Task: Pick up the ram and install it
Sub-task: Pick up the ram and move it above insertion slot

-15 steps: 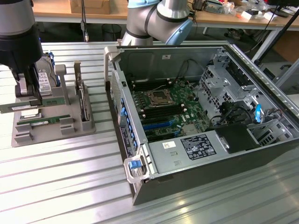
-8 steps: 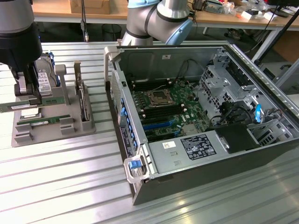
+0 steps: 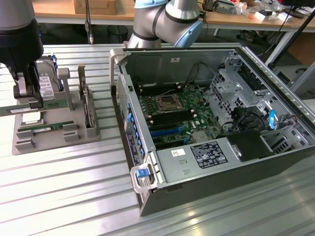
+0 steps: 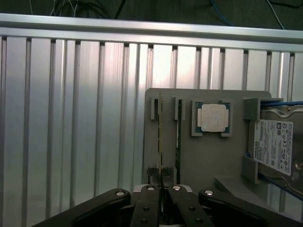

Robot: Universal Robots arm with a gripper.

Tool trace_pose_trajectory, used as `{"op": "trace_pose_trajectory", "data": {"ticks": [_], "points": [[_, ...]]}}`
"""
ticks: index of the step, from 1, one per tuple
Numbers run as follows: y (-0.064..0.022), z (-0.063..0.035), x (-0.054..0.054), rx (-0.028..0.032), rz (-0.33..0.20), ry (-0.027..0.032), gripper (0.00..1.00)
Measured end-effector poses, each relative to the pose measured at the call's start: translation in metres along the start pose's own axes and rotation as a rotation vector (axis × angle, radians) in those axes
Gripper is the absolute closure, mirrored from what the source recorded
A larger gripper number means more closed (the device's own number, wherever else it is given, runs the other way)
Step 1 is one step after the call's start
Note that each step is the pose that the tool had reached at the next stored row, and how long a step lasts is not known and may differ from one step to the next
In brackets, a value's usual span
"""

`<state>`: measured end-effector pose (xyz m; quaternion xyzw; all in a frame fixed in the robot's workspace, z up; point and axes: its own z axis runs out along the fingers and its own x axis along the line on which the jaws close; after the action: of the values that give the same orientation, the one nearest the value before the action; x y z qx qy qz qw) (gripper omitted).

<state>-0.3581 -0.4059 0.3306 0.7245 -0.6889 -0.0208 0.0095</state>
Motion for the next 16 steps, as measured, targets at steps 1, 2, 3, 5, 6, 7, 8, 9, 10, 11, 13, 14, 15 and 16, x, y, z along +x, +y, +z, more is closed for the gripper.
{"op": "trace_pose_trajectory", "data": {"ticks": [1, 2, 3, 5, 6, 7, 8, 9, 10, 11, 13, 14, 15, 16], "points": [[0.0, -0.0008, 0.0, 0.0001, 0.0, -0.0001, 0.87], [0.0001, -0.0018, 0.0, 0.0001, 0.0, -0.0001, 0.87], [0.0001, -0.0025, -0.0001, 0.0001, 0.0, -0.0001, 0.87], [0.0002, -0.004, -0.0001, 0.0001, 0.0, -0.0001, 0.87], [0.0002, -0.0048, -0.0001, 0.0002, 0.0, -0.0001, 0.87], [0.0002, -0.0055, -0.0001, 0.0001, 0.0, -0.0001, 0.87], [0.0002, -0.006, -0.0001, 0.0001, 0.0, -0.0001, 0.87], [0.0002, -0.0063, -0.0001, 0.0002, 0.0, -0.0002, 0.87], [0.0003, -0.0072, -0.0001, 0.0002, 0.0, -0.0001, 0.87], [0.0003, -0.0079, -0.0001, 0.0001, 0.0, -0.0001, 0.87], [0.0004, -0.0088, -0.0002, 0.0, 0.0, -0.0001, 0.87], [0.0004, -0.0093, -0.0002, 0.0, 0.0, 0.0, 0.87], [0.0004, -0.0095, -0.0002, 0.0001, 0.0, -0.0001, 0.87], [0.0004, -0.0101, -0.0002, 0.0002, 0.0, -0.0001, 0.87]]}}
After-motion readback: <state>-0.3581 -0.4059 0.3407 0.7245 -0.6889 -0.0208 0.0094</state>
